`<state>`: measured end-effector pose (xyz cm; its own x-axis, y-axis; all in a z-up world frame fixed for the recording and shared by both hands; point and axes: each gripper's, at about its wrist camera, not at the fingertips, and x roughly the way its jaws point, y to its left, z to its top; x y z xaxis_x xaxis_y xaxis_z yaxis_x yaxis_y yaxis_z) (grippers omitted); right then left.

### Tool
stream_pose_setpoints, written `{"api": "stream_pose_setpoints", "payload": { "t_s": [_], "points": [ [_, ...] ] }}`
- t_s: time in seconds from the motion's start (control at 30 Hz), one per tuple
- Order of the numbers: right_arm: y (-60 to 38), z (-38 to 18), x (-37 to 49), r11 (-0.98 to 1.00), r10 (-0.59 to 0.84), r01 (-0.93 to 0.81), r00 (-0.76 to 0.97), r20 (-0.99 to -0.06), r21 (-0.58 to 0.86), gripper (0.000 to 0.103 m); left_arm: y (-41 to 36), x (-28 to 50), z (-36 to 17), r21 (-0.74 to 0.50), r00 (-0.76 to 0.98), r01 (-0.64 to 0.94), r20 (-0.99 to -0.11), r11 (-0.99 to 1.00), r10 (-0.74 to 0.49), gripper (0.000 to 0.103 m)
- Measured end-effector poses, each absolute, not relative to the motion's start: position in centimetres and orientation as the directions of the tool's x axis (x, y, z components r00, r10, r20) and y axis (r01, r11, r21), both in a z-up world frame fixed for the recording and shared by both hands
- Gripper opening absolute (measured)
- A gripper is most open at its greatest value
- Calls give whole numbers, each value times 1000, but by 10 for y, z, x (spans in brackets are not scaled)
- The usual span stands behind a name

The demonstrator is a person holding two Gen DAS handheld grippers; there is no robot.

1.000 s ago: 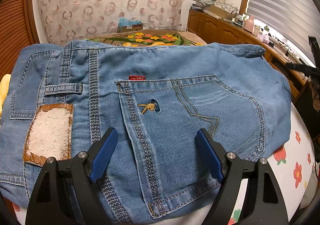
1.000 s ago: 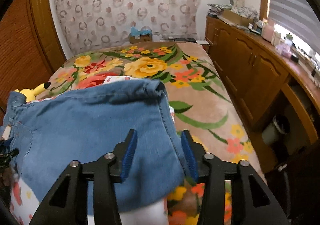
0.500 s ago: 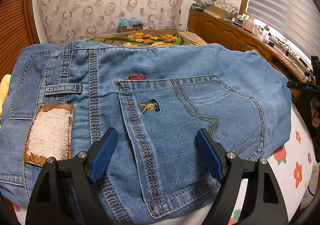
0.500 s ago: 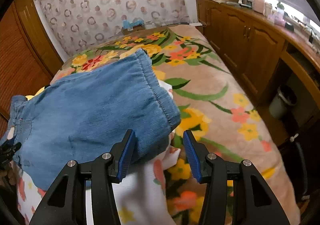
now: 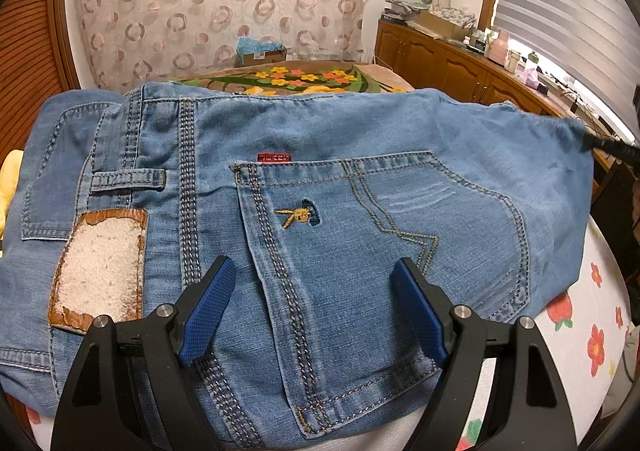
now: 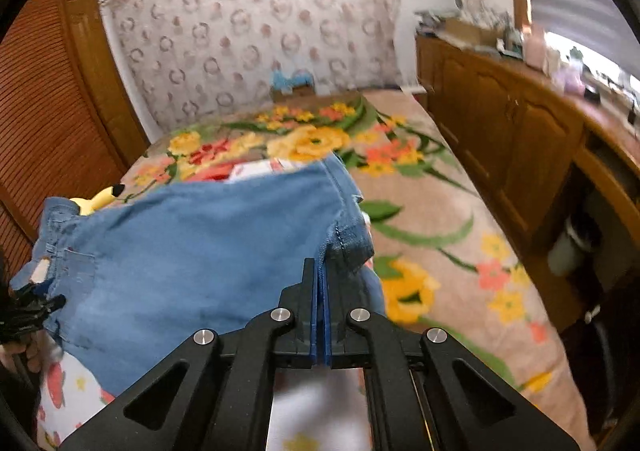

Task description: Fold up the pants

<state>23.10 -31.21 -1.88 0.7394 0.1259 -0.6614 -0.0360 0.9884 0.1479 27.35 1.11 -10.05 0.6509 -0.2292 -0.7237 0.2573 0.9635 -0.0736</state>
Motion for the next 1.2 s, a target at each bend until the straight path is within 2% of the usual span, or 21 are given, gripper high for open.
{"api": "stream_pose_setpoints", "payload": {
  "t_s": [0.2, 0.53, 0.83, 1.07, 1.2],
  "points": [
    [-292, -10, 227, 985, 172, -119, 764, -621, 126, 1, 10, 267, -88, -84, 653, 264, -717, 961, -242, 82],
    [-260, -3, 235, 947, 309, -297, 750, -585, 119, 1, 20, 239, -39, -123, 705, 286, -645, 950, -296, 82],
    [-233, 8, 243, 858, 494, -485, 685, -535, 171, 1, 29, 226, -21, -122, 726, 292, -617, 949, -303, 82],
    [-222, -26, 248, 801, 564, -562, 591, -577, 207, 1, 27, 224, -24, -119, 720, 300, -622, 946, -307, 82],
    [-228, -46, 257, 812, 534, -551, 572, -623, 190, 2, 24, 225, -29, -120, 709, 299, -636, 947, -304, 82]
  ]
}}
